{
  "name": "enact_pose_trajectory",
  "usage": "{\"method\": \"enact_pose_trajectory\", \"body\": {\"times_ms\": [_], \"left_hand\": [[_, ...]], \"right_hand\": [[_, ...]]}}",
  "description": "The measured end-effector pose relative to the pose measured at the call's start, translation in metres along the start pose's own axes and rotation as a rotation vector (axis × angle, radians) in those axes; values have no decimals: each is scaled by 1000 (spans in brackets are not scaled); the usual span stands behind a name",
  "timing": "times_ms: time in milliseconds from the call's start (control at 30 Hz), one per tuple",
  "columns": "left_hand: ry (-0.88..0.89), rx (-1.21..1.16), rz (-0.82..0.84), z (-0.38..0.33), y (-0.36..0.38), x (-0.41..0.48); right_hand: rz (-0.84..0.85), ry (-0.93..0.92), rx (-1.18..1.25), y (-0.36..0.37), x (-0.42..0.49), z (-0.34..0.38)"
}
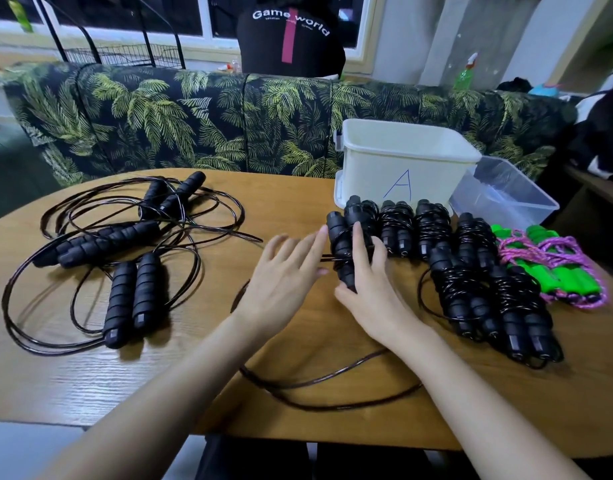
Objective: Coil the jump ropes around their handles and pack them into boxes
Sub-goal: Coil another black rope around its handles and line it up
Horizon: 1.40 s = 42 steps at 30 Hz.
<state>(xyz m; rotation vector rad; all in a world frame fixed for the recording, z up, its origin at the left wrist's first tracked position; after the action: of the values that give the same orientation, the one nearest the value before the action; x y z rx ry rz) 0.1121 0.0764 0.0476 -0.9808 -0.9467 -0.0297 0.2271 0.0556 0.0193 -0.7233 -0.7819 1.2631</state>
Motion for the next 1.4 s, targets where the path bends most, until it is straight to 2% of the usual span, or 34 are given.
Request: {"method": "enact_pose_trajectory", "body": {"times_ms": [67, 133, 233, 333, 433, 500, 600, 733, 933, 1000, 1167, 1267, 1333, 1400], "left_hand": [[-4, -57, 5, -3, 6, 1], [-157, -212, 112, 8, 17, 2], [-522, -720, 237, 37, 46, -4], [-611, -1244, 181, 44, 56, 9], [-689, -1528, 155, 48, 61, 19], [-741, -1562, 116, 53, 61, 22], [-790, -1503, 53, 57, 62, 20], [-811, -1472, 34, 58, 66, 12], [-598, -1426, 111, 52, 64, 15], [-590, -1408, 127, 54, 65, 13], [-802, -1488, 38, 67, 76, 2], [-863, -1621, 120, 59, 83, 0], [-889, -1697, 137, 56, 82, 1], [-912, -1698, 104, 57, 78, 2]], "right_hand": [[1, -13, -27, 1, 0, 2], [6, -38, -13, 1, 1, 7], [6, -82, 81, -4, 7, 13], [-35, -123, 184, -11, 17, 16], [-82, -144, 275, -13, 28, 20], [-126, -145, 291, -13, 36, 18], [-182, -134, 170, -8, 45, 10], [-208, -105, 268, -3, 47, -2], [-262, -125, 370, -2, 40, -7], [-268, -120, 403, -3, 38, -8], [-163, -96, 681, -1, 37, -6], [-94, -79, 844, 5, 35, -1], [-53, -70, 878, 10, 36, -1], [-55, -38, 761, 10, 39, -8]]}}
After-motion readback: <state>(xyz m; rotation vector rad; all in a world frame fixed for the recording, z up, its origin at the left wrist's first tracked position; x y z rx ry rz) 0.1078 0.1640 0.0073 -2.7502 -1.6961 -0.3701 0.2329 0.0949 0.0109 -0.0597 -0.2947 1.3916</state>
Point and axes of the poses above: each hand's wrist, its own x-axis towards the middle knuckle, its own y-axis out of the palm, z = x × y, the point moved 9 cm from there along x, towards the middle knuckle, and after that the axes turned 2 degrees about y, right-handed, at the moved point
